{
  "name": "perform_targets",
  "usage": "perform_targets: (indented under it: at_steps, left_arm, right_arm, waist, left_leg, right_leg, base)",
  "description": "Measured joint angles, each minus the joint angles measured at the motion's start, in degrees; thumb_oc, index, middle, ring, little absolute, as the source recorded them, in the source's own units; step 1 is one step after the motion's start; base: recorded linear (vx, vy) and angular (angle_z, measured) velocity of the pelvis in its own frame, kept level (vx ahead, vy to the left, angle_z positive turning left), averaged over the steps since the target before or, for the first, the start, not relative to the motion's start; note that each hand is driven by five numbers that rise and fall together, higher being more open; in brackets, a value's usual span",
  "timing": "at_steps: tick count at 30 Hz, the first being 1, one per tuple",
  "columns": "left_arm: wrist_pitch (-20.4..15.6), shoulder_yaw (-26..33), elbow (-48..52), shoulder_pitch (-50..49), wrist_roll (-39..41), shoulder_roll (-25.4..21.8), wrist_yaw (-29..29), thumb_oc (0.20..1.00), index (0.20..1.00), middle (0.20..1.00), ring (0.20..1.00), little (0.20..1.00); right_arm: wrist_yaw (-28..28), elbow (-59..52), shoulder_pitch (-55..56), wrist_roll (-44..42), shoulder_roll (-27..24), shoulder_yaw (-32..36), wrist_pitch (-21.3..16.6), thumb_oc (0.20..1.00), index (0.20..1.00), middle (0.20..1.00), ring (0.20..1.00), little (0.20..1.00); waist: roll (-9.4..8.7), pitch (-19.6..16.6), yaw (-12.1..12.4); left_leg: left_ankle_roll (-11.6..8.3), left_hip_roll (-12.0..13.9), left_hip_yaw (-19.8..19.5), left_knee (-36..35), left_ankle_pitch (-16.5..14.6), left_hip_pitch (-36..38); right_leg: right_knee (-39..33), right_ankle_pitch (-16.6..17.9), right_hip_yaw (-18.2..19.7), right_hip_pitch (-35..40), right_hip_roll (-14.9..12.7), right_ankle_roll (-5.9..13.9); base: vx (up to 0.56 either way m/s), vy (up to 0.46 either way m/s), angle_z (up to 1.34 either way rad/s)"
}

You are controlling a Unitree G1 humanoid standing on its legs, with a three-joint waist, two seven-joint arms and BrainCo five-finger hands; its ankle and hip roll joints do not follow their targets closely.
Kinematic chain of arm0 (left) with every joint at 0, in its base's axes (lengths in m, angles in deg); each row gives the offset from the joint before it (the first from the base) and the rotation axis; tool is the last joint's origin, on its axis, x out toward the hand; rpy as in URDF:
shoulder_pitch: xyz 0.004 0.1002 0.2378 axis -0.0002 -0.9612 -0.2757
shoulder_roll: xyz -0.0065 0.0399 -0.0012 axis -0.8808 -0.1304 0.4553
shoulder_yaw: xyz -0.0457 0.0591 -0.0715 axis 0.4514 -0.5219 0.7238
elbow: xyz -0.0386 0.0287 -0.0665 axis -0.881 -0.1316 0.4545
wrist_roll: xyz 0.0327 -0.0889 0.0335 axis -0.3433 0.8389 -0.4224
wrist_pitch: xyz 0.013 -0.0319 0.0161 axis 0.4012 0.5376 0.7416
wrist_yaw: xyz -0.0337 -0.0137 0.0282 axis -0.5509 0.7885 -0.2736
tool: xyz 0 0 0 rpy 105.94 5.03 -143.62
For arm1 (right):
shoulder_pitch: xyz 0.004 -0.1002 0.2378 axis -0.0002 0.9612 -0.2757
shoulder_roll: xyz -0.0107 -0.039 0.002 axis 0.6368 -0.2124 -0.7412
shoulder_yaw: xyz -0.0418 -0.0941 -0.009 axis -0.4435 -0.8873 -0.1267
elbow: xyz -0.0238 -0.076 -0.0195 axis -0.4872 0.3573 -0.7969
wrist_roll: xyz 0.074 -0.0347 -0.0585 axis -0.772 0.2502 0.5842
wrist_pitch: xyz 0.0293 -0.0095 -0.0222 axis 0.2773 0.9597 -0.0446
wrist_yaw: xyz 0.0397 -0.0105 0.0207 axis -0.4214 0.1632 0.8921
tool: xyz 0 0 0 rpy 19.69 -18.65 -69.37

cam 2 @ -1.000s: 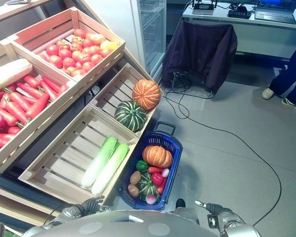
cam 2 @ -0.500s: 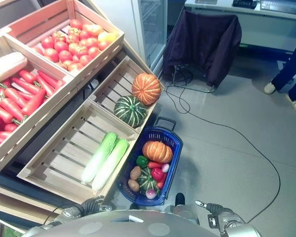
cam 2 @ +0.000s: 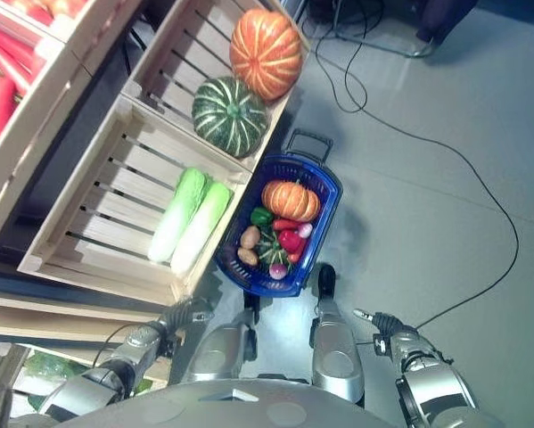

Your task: Pick up fruits and vegetables into the basket

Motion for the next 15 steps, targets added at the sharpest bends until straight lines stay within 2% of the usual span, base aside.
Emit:
perform_targets:
  at_steps: [3,6,12,15]
  left_arm:
    - [-2.17,0.03,2.20,3.16,2.95,-0.61,-0.05,1.000,1.000,1.000,1.000,1.000]
    - [-3.69,0.05,6.54,5.92,6.81,-1.77,0.24,1.000,1.000,1.000,1.000,1.000]
    - [-8.05,-0.04,11.91,13.23,10.31,-4.43,3.94,1.000,1.000,1.000,1.000,1.000]
    - [-9.38,-0.03,13.69,15.02,11.19,-5.58,6.85,1.000,1.000,1.000,1.000,1.000]
  right_arm:
    - [0.06,-1.58,-2.60,-1.14,-0.75,-1.37,0.02,1.000,1.000,1.000,1.000,1.000]
    - [0.09,-2.20,-4.81,-2.77,-1.41,-2.14,-0.06,1.000,1.000,1.000,1.000,1.000]
    - [-0.16,-3.11,-8.74,-5.61,-1.99,-2.11,-0.32,1.000,1.000,1.000,1.000,1.000]
    - [-0.30,-2.94,-10.10,-6.07,-2.21,-2.10,-0.32,1.000,1.000,1.000,1.000,1.000]
  waist:
    - [-0.03,3.08,0.08]
    - [0.00,4.67,0.39]
    - [-0.06,9.53,0.42]
    - [-0.01,10.44,0.44]
  left_leg:
    - [-0.08,0.07,-0.14,0.01,0.34,-1.10]
    - [-0.15,0.07,-0.39,0.03,0.66,-2.93]
    - [-0.31,-0.05,-1.60,3.04,0.13,-6.13]
    - [-0.34,-0.10,-1.74,4.03,0.11,-7.41]
  right_leg:
    - [0.01,0.37,-0.39,-0.91,0.09,-0.49]
    - [0.04,0.53,-0.88,-2.51,0.11,-0.65]
    - [0.67,0.68,-1.12,-3.93,-0.04,-0.72]
    - [1.73,0.68,-0.98,-5.15,-0.15,-0.74]
  base:
    - [-0.08,-0.001,0.04]
    - [-0.11,0.005,0.07]
    - [-0.10,0.011,0.10]
    - [-0.07,0.025,0.03]
